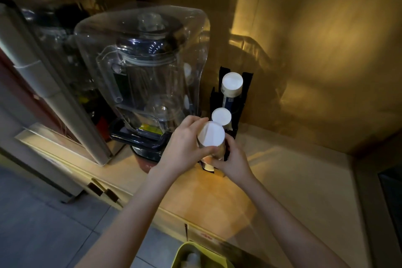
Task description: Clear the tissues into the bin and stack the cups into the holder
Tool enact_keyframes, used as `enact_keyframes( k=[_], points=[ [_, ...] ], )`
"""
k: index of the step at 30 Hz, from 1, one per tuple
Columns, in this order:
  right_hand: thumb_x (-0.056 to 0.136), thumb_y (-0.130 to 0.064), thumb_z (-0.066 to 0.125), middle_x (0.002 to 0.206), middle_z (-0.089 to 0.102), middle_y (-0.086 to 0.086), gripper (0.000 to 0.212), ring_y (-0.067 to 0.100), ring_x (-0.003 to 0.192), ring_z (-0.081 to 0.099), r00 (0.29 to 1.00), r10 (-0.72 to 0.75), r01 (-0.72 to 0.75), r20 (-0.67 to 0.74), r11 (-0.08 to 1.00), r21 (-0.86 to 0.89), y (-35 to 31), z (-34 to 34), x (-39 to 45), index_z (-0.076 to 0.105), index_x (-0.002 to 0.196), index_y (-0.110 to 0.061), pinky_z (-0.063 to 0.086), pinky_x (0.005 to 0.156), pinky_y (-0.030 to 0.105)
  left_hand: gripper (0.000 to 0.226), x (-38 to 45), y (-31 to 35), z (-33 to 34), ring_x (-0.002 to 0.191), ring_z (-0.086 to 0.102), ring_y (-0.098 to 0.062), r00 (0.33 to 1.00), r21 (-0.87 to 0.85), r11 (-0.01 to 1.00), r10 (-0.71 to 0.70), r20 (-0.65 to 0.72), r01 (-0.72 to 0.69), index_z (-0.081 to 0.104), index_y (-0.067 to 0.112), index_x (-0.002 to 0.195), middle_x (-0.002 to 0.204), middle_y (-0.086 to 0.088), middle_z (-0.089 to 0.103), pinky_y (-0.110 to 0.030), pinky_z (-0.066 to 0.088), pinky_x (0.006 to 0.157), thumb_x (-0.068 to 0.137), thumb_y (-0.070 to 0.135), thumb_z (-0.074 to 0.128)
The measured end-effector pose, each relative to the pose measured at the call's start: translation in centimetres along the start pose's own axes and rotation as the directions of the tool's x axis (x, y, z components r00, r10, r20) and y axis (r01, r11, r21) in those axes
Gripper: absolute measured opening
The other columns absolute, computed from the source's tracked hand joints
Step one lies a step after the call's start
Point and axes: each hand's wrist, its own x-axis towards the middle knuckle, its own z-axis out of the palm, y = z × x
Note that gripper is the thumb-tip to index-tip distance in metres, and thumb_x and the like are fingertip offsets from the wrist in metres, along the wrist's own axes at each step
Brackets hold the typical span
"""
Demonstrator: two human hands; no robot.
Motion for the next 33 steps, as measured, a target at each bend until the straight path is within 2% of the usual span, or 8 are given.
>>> enact_keyframes(
  k=[2,6,8,11,16,24,29,33],
  points=[
    [0.068,-0.031,0.078,0.129,0.053,-0.002,0.072,0.014,0.118,0.050,1.000,-0.011,0.011,-0.008,1.000,-0.017,-0.1,-0.4,0.0,0.042,0.129,-0.028,0.047,0.092,0.031,0.073,0.1,-0.5,0.6,0.109,0.053,-0.019,1.000,-0.008,1.000,-0.014,-0.005,0.014,0.047,0.011,0.129,0.121,-0.006,0.051,-0.033,0.047,0.094,0.066,0.035,0.077],
    [0.074,-0.040,0.072,0.116,0.058,-0.006,0.051,-0.003,0.101,0.052,0.992,-0.108,0.103,-0.059,0.991,-0.084,-0.7,-1.5,-0.4,0.051,0.119,-0.026,0.041,0.078,0.005,0.072,0.5,-1.5,1.8,0.110,0.053,-0.021,0.999,-0.026,0.999,-0.044,0.006,0.044,0.048,0.009,0.128,0.122,-0.008,0.051,-0.032,0.045,0.094,0.067,0.033,0.077],
    [0.077,-0.035,0.072,0.110,0.060,-0.009,0.043,-0.008,0.097,0.051,0.987,-0.149,0.142,-0.061,0.984,-0.106,-1.1,-1.8,-0.5,0.054,0.115,-0.027,0.037,0.077,-0.001,0.072,0.6,-2.0,2.6,0.110,0.052,-0.021,0.997,-0.022,0.998,-0.066,0.033,0.066,0.047,0.009,0.129,0.123,-0.008,0.050,-0.031,0.043,0.094,0.068,0.033,0.076],
    [0.078,-0.030,0.072,0.111,0.060,-0.007,0.042,-0.005,0.095,0.051,0.983,-0.177,0.170,-0.037,0.974,-0.147,-1.3,-1.9,-0.4,0.055,0.116,-0.021,0.038,0.080,0.002,0.071,0.7,-2.6,3.7,0.111,0.052,-0.023,0.993,-0.025,0.994,-0.100,0.064,0.102,0.046,0.009,0.128,0.123,-0.010,0.050,-0.029,0.041,0.093,0.069,0.032,0.076],
    [0.084,-0.024,0.064,0.116,0.061,0.002,0.038,0.011,0.104,0.053,0.990,-0.135,0.138,0.028,0.956,-0.258,-0.8,-1.9,-0.1,0.055,0.120,-0.017,0.039,0.084,0.021,0.071,0.6,-3.5,5.4,0.113,0.051,-0.026,0.984,-0.050,0.987,-0.145,0.104,0.151,0.045,0.007,0.129,0.125,-0.012,0.048,-0.032,0.041,0.096,0.068,0.027,0.077],
    [0.090,-0.023,0.056,0.124,0.058,0.009,0.043,0.021,0.114,0.052,0.992,-0.086,0.113,0.092,0.928,-0.355,0.4,-1.9,-0.2,0.047,0.130,-0.014,0.042,0.091,0.031,0.071,0.4,-3.7,6.8,0.114,0.050,-0.028,0.974,0.004,0.988,-0.153,0.167,0.154,0.040,0.004,0.132,0.128,-0.013,0.046,-0.033,0.041,0.096,0.073,0.024,0.073],
    [0.090,-0.022,0.056,0.123,0.059,0.008,0.042,0.021,0.113,0.053,0.992,-0.052,0.090,0.115,0.931,-0.354,0.1,-1.9,-0.2,0.047,0.130,-0.015,0.043,0.090,0.031,0.071,0.5,-3.2,6.6,0.116,0.050,-0.031,0.959,0.043,0.981,-0.193,0.206,0.188,0.037,0.002,0.134,0.131,-0.015,0.044,-0.035,0.041,0.096,0.075,0.022,0.071],
    [0.087,-0.021,0.059,0.098,0.063,-0.003,0.035,0.011,0.092,0.059,0.989,0.081,-0.057,0.125,0.981,-0.187,-1.0,-3.1,0.6,0.055,0.121,-0.012,0.042,0.072,0.008,0.060,1.7,-1.9,5.7,0.114,0.051,-0.032,0.950,0.043,0.974,-0.224,0.218,0.220,0.045,0.003,0.126,0.129,-0.017,0.045,-0.036,0.042,0.095,0.076,0.028,0.068]
  ],
)
